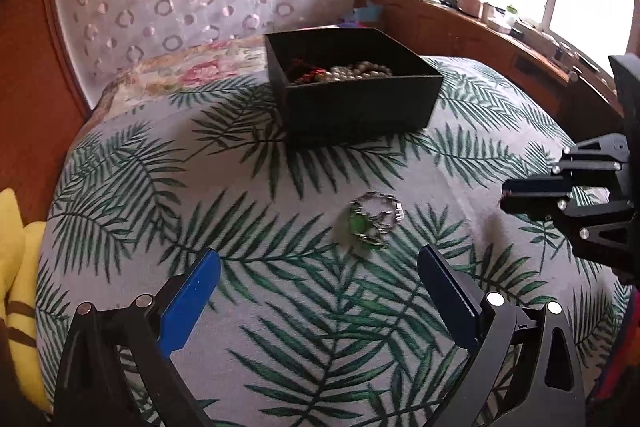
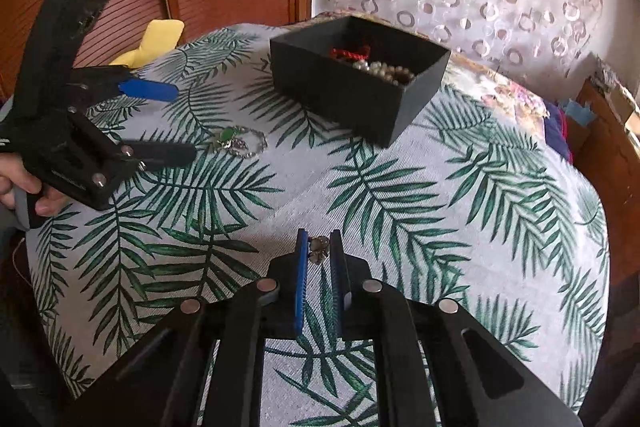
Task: Organize jewelry
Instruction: 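Pick up the small silver earring with the right tool while the left tool approaches the green-stone ring, then close the left tool on the silver ring with the green stone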
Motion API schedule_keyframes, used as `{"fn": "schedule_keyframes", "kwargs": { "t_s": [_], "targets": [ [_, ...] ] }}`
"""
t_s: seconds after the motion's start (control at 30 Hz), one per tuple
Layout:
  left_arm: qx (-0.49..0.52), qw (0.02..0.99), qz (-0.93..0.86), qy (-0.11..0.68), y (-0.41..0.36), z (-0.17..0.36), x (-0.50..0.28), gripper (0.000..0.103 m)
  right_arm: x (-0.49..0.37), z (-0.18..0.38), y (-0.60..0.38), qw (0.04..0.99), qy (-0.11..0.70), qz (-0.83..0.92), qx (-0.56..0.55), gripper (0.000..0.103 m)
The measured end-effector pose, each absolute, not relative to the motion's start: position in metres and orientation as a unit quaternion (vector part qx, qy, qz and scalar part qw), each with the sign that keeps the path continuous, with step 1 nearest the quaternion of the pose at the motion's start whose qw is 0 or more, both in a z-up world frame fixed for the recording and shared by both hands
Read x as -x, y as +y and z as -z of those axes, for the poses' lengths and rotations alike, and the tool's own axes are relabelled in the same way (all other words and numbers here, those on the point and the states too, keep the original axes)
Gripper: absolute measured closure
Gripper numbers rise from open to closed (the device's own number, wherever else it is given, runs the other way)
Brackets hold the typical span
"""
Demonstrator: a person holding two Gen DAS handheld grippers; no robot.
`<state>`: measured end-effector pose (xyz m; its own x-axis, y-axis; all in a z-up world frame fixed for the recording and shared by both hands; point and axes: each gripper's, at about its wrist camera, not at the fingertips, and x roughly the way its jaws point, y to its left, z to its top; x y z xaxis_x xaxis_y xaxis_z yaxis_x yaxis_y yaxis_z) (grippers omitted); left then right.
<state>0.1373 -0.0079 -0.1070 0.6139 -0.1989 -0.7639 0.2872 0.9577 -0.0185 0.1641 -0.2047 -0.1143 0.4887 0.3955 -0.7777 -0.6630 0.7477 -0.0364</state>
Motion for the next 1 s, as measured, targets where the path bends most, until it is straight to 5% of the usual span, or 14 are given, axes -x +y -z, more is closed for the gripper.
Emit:
{"fn": "schedule_keyframes", "kwargs": {
  "t_s": [0.33, 0.4, 0.57, 0.7, 0.83, 1.0],
  "targets": [
    [-0.061, 0.890, 0.163, 0.421, -0.032, 0.104, -0.152, 0.008, -0.162, 0.103, -0.209, 0.855, 0.386, -0.307, 0.160, 0.091],
    [-0.059, 0.886, 0.175, 0.425, -0.033, 0.104, -0.152, 0.016, -0.163, 0.100, -0.208, 0.857, 0.383, -0.307, 0.159, 0.091],
    [-0.043, 0.881, 0.184, 0.433, -0.032, 0.109, -0.151, 0.054, -0.165, 0.095, -0.206, 0.859, 0.378, -0.306, 0.160, 0.091],
    [-0.043, 0.883, 0.181, 0.430, -0.030, 0.110, -0.152, 0.065, -0.165, 0.095, -0.206, 0.859, 0.379, -0.306, 0.160, 0.091],
    [-0.050, 0.882, 0.190, 0.427, -0.031, 0.110, -0.152, 0.088, -0.166, 0.096, -0.204, 0.858, 0.380, -0.304, 0.164, 0.091],
    [-0.065, 0.883, 0.213, 0.412, -0.038, 0.098, -0.140, 0.100, -0.166, 0.096, -0.204, 0.858, 0.380, -0.304, 0.165, 0.091]
  ]
}}
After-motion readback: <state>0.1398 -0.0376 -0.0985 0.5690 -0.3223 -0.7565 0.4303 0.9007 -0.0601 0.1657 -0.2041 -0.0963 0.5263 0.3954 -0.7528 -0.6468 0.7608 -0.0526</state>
